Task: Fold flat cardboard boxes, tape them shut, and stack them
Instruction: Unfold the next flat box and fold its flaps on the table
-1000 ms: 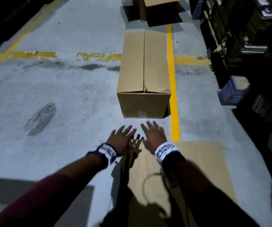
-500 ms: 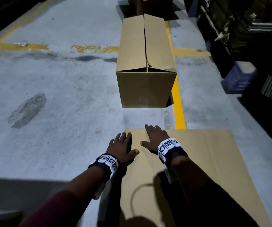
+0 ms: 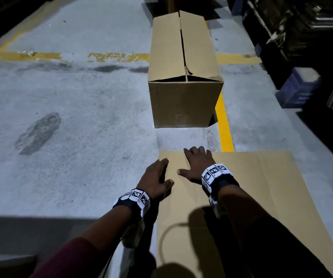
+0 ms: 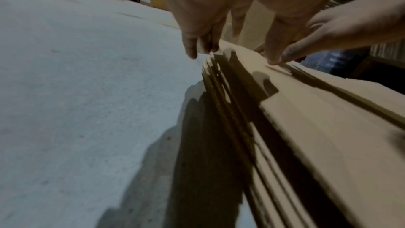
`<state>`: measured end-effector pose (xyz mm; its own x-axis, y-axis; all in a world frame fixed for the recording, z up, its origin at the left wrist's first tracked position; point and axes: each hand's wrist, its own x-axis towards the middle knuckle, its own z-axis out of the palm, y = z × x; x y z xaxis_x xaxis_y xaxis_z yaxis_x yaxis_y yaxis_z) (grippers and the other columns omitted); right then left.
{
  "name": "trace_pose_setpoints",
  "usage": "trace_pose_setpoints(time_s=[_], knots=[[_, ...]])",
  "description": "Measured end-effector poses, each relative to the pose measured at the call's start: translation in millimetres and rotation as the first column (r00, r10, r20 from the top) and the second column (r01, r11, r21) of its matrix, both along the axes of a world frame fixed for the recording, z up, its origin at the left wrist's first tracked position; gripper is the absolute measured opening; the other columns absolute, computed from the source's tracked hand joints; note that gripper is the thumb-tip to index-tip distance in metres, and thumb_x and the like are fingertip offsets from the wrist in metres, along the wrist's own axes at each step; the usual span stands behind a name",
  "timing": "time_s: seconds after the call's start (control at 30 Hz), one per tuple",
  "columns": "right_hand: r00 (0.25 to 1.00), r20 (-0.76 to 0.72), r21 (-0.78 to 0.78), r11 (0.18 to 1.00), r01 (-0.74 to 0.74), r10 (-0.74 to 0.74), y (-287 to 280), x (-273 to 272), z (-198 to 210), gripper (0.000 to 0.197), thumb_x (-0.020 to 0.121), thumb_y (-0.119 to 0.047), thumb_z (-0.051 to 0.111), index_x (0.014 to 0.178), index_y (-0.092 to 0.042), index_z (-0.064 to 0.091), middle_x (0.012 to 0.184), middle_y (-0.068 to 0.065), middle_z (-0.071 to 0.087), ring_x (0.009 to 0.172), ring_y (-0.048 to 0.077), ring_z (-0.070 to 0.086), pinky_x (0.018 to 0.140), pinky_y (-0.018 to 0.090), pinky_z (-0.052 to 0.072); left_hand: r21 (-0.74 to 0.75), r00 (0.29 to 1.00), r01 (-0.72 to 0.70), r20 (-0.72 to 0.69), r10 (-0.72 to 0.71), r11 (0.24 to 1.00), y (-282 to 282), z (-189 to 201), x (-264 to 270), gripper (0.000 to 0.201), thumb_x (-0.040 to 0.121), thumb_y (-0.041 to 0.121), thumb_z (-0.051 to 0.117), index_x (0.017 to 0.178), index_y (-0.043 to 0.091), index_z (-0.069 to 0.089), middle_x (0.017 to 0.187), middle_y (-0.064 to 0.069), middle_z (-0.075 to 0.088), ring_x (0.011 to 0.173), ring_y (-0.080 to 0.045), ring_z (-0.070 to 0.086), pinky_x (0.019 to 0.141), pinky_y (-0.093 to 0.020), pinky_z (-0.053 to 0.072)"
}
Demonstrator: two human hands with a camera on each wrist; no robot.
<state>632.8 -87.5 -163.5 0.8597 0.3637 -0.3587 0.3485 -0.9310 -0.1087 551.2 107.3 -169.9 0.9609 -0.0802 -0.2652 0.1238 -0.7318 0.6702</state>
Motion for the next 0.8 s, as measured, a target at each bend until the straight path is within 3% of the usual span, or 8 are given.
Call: trace_pose_setpoints(time_s=[0.1,0.2,0.33,0.4,0.5,0.63,0.7,0.8], knots=[[0.996,0.088,0.003,1.0,-0.003,0.002,-1,2,21,0.091,0.079,-0.073,0.061,0.151,-0.024,0.034,0.143,0.009,0.037,0.134,0.035,0.029,0.115,0.051,0.025,-0.171,0.984,-0.179,-0.012,0.18,0.969,12,8,-2,0.106,0.078,0.011,0.081,0.159,0.024,0.013,0.134,0.009,0.053,0.105,-0.012,0.066,0.086,-0.023,0.049],[0.99,0.126,0.134,0.99,0.045,-0.062,-2,3,60,0.07,0.071,-0.064,0.074,0.127,-0.029,0.052,0.122,0.005,0.044,0.12,0.03,0.036,0.105,0.044,0.035,-0.289,0.96,-0.273,-0.15,0.238,0.918,15,25,-6,0.106,0.074,0.008,0.085,0.156,0.029,0.022,0.112,0.0,0.065,0.077,-0.017,0.07,0.063,-0.02,0.053],[0.992,-0.069,0.266,0.957,0.118,-0.103,-5,-6,118,0.054,0.067,-0.053,0.082,0.1,-0.031,0.045,0.097,-0.004,0.05,0.099,0.024,0.051,0.074,0.035,0.045,-0.319,0.971,-0.219,-0.161,0.175,0.922,9,64,-20,0.085,0.068,0.008,0.089,0.14,0.025,0.048,0.091,-0.005,0.069,0.078,-0.02,0.071,0.076,-0.041,0.059],[0.984,-0.155,0.266,0.956,0.127,-0.087,-7,-18,152,0.051,0.068,-0.057,0.081,0.097,-0.035,0.045,0.085,-0.008,0.055,0.086,0.023,0.056,0.063,0.032,0.041,-0.333,0.971,-0.227,-0.145,0.188,0.915,5,95,-33,0.075,0.067,0.007,0.088,0.132,0.025,0.055,0.074,0.005,0.064,0.065,-0.012,0.064,0.069,-0.035,0.056],[0.974,-0.201,0.389,0.905,0.173,-0.1,-10,-41,216,0.041,0.079,-0.079,0.058,0.098,-0.043,0.06,0.092,-0.012,0.065,0.087,0.015,0.06,0.076,0.034,0.048,-0.332,0.97,-0.24,-0.115,0.214,0.912,-8,155,-59,0.063,0.07,0.003,0.084,0.122,0.024,0.057,0.059,0.009,0.055,0.052,-0.005,0.052,0.058,-0.021,0.045],[0.926,-0.368,0.404,0.881,0.245,-0.088,-23,-61,323,0.037,0.094,-0.059,0.055,0.059,-0.05,0.062,0.072,-0.018,0.063,0.077,0.01,0.059,0.075,0.032,0.044,-0.294,0.981,-0.192,-0.052,0.185,0.936,-22,249,-103,0.061,0.073,0.009,0.082,0.123,0.03,0.054,0.066,0.005,0.062,0.06,-0.007,0.057,0.065,-0.031,0.046],[0.879,-0.473,0.331,0.91,0.249,-0.068,-26,-69,387,0.032,0.09,-0.06,0.06,0.064,-0.044,0.068,0.084,-0.016,0.07,0.086,0.013,0.063,0.083,0.032,0.048,-0.312,0.99,-0.142,-0.02,0.143,0.939,-29,313,-126,0.059,0.077,0.011,0.076,0.124,0.038,0.051,0.067,0.007,0.062,0.058,-0.005,0.054,0.06,-0.03,0.041],[0.785,-0.618,0.272,0.925,0.266,-0.044,-23,-87,491,0.056,0.083,-0.073,0.062,0.061,-0.021,0.061,0.063,-0.01,0.06,0.062,0.008,0.054,0.071,0.03,0.041,-0.433,0.984,-0.17,-0.035,0.172,0.885,-38,417,-156,0.049,0.078,0.022,0.074,0.112,0.045,0.047,0.065,0.014,0.06,0.055,-0.004,0.051,0.054,-0.021,0.036]])
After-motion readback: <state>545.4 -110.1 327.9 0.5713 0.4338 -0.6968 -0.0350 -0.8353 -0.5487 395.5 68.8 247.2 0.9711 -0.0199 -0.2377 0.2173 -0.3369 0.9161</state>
